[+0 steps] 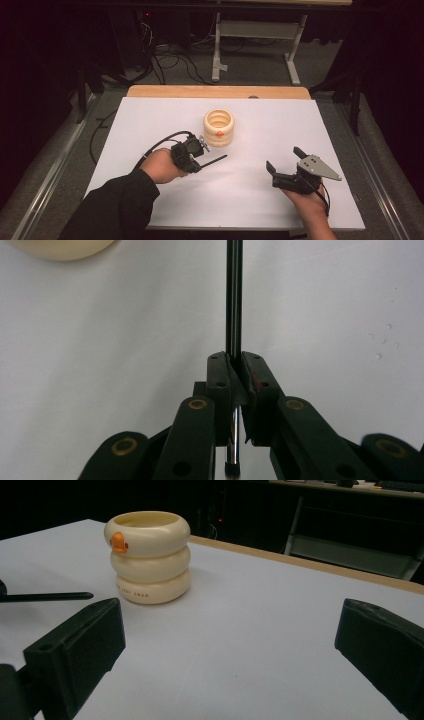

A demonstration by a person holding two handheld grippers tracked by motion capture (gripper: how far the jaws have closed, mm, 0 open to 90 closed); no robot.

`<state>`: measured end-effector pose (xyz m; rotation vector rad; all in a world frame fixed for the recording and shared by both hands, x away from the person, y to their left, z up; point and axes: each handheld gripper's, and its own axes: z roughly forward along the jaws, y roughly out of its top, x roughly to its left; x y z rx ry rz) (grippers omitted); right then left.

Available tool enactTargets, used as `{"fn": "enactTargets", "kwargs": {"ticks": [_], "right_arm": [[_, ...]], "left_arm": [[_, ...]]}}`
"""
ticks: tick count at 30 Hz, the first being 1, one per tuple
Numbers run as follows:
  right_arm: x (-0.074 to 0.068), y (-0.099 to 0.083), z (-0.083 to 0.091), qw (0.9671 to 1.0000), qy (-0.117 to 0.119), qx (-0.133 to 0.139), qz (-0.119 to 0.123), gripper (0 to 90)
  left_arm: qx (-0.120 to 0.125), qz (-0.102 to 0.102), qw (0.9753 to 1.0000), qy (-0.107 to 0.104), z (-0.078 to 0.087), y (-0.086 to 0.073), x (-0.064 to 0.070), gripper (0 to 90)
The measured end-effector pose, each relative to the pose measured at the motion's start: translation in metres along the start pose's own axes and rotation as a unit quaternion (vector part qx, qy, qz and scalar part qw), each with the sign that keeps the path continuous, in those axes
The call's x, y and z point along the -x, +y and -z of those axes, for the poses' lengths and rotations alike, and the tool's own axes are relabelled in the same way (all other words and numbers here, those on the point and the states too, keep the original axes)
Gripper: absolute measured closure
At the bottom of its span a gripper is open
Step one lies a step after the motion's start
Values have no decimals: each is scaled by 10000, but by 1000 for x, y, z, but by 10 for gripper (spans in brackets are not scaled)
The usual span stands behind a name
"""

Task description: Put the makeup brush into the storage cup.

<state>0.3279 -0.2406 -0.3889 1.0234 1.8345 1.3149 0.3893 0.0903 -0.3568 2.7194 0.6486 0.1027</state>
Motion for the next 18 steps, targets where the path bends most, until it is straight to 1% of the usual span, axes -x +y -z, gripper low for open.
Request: {"fn": "enactTargets", "kwargs": {"ticks": [3, 6, 8, 10, 11, 12, 14, 16, 18], "right_arm": [[1, 1, 1, 10000, -34, 3, -25, 12], [5, 4, 3, 9999, -118, 7, -108, 12], [5, 5, 3, 9999, -99, 36, -123, 12], [6, 7, 3, 9998, -128, 23, -116, 12], [6, 10, 3, 9998, -96, -4, -167, 12], [8, 11, 2, 9999, -120, -38, -106, 12], [11, 14, 1, 9998, -154, -77, -124, 12], [15, 18, 0, 9997, -209, -98, -76, 12], [18, 20, -2, 9997, -209, -105, -85, 12]], "left_arm": [[27, -39, 10000, 2, 0, 2, 2, 829], [56, -46, 10000, -16, 1, 4, 3, 829], [38, -66, 10000, -4, 2, 5, 4, 829], [27, -74, 10000, 4, 3, 6, 5, 829], [16, -94, 10000, 1, 4, 7, 4, 829], [16, -102, 9999, 9, 5, 7, 4, 829], [8, -133, 9999, -21, 7, 10, 5, 829], [-25, -151, 9999, -13, 8, 12, 5, 829], [-25, -172, 9998, -11, 10, 15, 6, 829]]}}
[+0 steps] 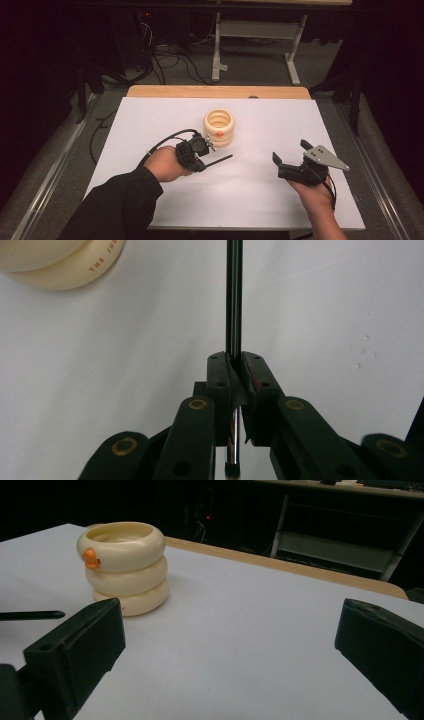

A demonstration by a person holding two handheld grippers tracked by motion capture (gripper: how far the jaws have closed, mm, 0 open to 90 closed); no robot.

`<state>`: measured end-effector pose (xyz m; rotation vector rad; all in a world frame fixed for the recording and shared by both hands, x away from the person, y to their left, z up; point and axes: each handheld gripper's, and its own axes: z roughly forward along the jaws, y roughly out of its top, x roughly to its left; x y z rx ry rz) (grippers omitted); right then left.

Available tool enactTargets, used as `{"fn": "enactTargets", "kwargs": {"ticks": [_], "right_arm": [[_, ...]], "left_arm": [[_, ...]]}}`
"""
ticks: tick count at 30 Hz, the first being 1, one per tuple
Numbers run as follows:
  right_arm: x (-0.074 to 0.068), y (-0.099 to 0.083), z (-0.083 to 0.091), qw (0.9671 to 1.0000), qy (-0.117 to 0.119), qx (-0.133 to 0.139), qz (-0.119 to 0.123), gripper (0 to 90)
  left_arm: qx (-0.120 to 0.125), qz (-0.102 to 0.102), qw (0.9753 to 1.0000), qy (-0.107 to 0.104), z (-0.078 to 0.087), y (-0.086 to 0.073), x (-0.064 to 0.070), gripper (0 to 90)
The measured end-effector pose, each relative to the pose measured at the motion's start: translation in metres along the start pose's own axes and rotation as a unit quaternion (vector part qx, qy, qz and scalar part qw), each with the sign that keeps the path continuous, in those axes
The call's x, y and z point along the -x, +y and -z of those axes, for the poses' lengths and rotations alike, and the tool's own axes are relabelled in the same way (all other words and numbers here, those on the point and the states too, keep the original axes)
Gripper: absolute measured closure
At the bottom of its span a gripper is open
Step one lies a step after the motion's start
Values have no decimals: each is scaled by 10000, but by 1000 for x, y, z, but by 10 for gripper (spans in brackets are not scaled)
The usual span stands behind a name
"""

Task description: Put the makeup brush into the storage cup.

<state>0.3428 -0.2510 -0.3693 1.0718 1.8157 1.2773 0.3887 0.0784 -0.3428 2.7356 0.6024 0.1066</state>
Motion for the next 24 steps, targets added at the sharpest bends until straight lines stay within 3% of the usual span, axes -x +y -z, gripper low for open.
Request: {"fn": "enactTargets", "kwargs": {"ticks": [6, 10, 12, 16, 24], "right_arm": [[3, 8, -11, 9999, -48, -57, 69, 12], [1, 12, -17, 9997, -87, -55, 231, 14], [0, 14, -22, 9988, -152, -22, 459, 17], [0, 11, -24, 9990, -201, -65, 398, 18], [-4, -2, -29, 9968, -320, -307, 661, 24]], "left_arm": [[-25, -50, 10000, 6, 2, 8, 1, 829], [-54, -61, 10000, 1, 1, 9, 1, 829], [-97, -77, 9999, -17, -1, 10, 1, 829], [-144, -103, 9998, -20, -5, 10, 1, 829], [-254, -146, 9996, -37, -13, 12, 5, 829]]}}
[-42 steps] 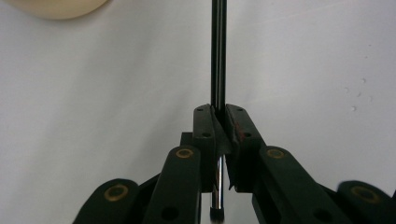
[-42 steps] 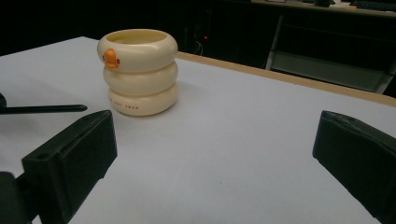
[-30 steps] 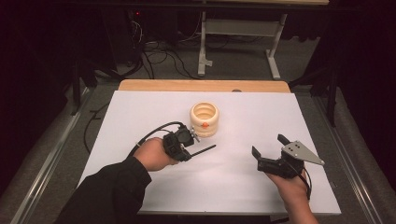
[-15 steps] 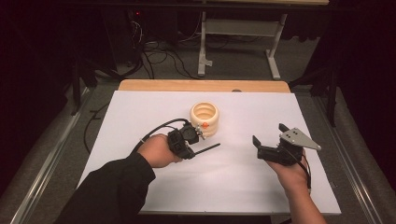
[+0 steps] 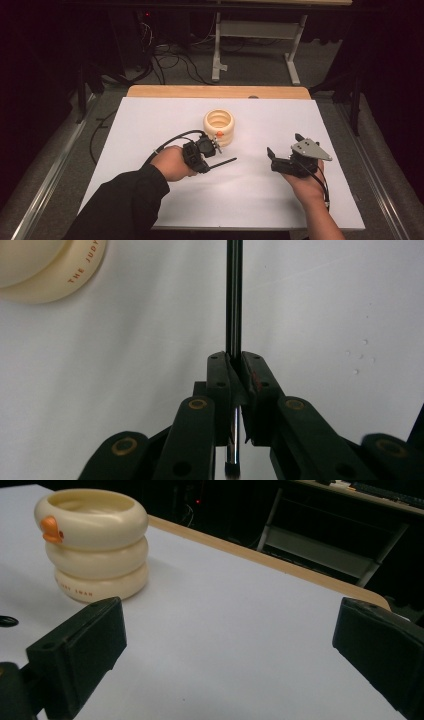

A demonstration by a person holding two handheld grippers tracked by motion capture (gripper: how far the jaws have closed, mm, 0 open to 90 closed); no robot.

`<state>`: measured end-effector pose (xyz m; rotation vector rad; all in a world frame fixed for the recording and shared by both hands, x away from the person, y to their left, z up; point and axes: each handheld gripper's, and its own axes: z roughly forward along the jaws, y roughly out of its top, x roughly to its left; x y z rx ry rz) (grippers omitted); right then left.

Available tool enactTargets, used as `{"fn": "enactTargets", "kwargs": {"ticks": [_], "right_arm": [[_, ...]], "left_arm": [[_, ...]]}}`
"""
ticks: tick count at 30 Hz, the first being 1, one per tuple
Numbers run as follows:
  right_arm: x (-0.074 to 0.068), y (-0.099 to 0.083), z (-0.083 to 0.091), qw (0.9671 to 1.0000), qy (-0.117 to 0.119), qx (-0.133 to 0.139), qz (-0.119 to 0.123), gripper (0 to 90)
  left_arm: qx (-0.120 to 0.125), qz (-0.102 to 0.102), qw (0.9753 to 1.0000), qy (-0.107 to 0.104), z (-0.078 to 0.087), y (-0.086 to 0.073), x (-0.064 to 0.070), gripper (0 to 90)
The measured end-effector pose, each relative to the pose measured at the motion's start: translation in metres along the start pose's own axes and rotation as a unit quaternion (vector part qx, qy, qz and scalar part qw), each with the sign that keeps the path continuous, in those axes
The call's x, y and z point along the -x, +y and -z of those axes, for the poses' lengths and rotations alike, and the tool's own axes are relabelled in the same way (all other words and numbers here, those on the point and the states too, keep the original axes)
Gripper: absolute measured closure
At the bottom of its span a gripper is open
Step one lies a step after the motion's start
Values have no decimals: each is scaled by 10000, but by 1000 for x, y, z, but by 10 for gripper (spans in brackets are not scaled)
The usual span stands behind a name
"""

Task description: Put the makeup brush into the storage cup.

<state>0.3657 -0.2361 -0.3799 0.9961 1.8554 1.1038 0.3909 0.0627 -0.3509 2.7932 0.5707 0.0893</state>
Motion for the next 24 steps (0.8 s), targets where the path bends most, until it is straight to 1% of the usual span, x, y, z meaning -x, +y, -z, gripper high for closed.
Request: {"fn": "enactTargets", "kwargs": {"ticks": [1, 2, 6, 8, 11, 14, 17, 21, 22, 23, 24], "right_arm": [[-1, -2, -1, 10000, -22, -34, 79, 24], [-5, -7, -3, 9995, -55, -137, 283, 24], [-10, -12, -6, 9972, -96, -287, 681, 24], [-12, -14, -8, 9968, -95, -320, 733, 25], [-16, -17, -10, 9952, -105, -438, 870, 25], [-18, -19, -10, 9928, -137, -477, 1093, 27], [-20, -19, -11, 9921, -143, -491, 1144, 30], [-25, -21, -12, 9872, -201, -610, 1460, 37], [-29, -22, -14, 9841, -215, -660, 1634, 40], [-29, -22, -14, 9841, -215, -660, 1634, 40], [-31, -22, -14, 9825, -236, -682, 1720, 40]], "left_arm": [[2, -8, 10000, -9, 0, 0, 0, 829], [-4, -17, 10000, -9, -1, 0, 0, 829], [-7, -49, 10000, -3, -1, 0, 1, 829], [-4, -60, 10000, 24, -1, 0, 1, 829], [18, -39, 10000, 18, -1, -1, 1, 829], [26, -33, 10000, 27, 0, -2, 1, 829], [24, -27, 10000, 13, 0, -3, 1, 829], [21, -44, 10000, 6, 1, -3, 1, 829], [-3, -69, 10000, 14, 0, -3, 1, 829], [-3, -69, 10000, 14, 0, -3, 1, 829], [-12, -80, 10000, 15, 0, -3, 1, 829]]}}
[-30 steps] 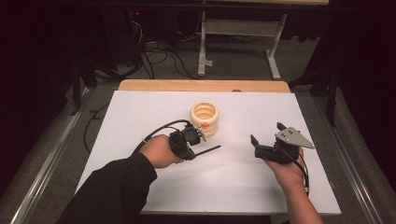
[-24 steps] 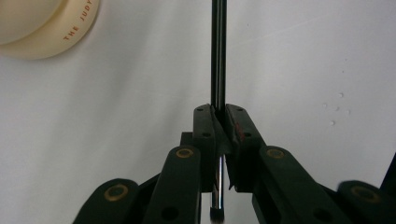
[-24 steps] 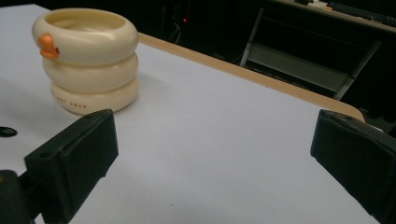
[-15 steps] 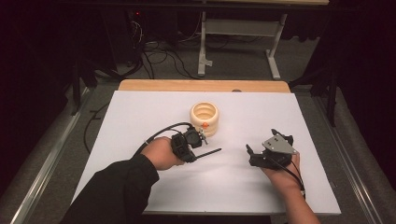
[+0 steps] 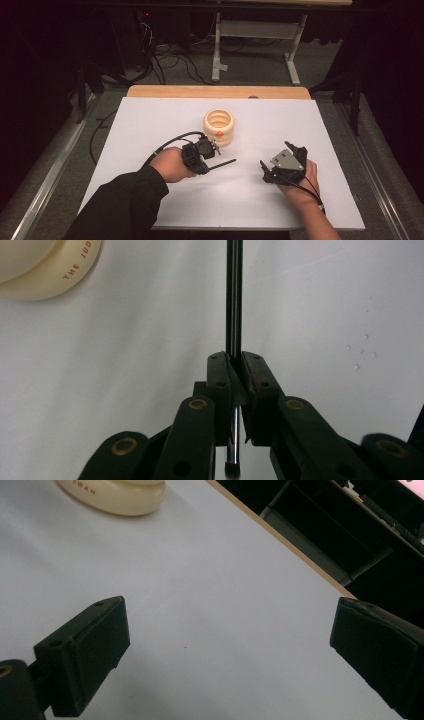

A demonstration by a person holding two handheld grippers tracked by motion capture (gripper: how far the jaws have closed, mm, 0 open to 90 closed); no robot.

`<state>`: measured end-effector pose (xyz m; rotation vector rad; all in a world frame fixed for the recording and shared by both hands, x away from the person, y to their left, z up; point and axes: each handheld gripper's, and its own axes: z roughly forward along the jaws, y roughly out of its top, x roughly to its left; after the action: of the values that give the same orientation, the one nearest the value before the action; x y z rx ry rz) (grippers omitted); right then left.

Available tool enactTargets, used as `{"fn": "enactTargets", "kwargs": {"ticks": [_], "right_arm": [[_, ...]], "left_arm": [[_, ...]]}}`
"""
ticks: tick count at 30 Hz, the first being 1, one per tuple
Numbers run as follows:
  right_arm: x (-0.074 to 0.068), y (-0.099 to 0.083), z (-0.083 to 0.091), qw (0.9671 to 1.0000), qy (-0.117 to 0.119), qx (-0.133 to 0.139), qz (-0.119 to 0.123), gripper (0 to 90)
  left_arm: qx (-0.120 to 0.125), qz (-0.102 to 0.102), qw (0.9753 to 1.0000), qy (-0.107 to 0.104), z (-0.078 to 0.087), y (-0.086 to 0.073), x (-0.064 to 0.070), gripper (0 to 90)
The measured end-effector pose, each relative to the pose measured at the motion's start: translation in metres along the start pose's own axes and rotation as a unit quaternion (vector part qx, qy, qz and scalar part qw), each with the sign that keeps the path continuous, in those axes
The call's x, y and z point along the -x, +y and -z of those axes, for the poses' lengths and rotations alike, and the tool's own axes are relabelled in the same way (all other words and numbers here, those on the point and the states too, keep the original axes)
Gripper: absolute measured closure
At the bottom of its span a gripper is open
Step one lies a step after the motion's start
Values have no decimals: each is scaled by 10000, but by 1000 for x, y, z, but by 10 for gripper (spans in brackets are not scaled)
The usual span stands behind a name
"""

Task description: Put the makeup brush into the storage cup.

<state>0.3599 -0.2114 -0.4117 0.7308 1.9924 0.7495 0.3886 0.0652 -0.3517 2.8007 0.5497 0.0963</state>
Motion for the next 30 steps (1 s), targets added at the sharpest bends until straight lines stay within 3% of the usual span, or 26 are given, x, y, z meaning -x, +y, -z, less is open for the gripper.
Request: {"fn": "enactTargets", "kwargs": {"ticks": [7, 9, 13, 14, 15, 17, 19, 25, 27, 28, 30], "right_arm": [[-12, 3, -2, 9972, -50, -113, 742, 60], [-15, 4, -2, 9971, -82, -97, 752, 64], [-21, 5, -3, 9935, -87, -138, 1129, 69], [-23, 6, -3, 9939, -110, -114, 1088, 71], [-23, 6, -2, 9920, -115, -125, 1251, 73], [-25, 7, -2, 9914, -124, -142, 1291, 77], [-28, 8, -1, 9871, -147, -141, 1587, 93], [-37, 12, 1, 9820, -206, -55, 1877, 115], [-41, 14, 3, 9770, -215, -14, 2124, 131], [-41, 14, 3, 9770, -215, -14, 2124, 131], [-47, 16, 4, 9730, -197, 26, 2298, 142]], "left_arm": [[47, 6, 10000, -16, 0, 1, 2, 829], [51, -2, 10000, -20, 0, 1, 2, 829], [43, -10, 10000, -8, 1, 1, 3, 829], [43, -10, 10000, -8, 1, 1, 3, 829], [56, -7, 10000, -11, 1, 0, 2, 829], [57, -14, 10000, -18, 1, 0, 3, 829], [57, -23, 10000, -19, 1, 1, 3, 829], [37, -35, 10000, -30, 1, 1, 3, 829], [49, -28, 10000, -23, 1, 1, 3, 829], [52, -26, 10000, -28, 1, 1, 3, 829], [61, -22, 10000, -27, 1, 1, 3, 829]]}}
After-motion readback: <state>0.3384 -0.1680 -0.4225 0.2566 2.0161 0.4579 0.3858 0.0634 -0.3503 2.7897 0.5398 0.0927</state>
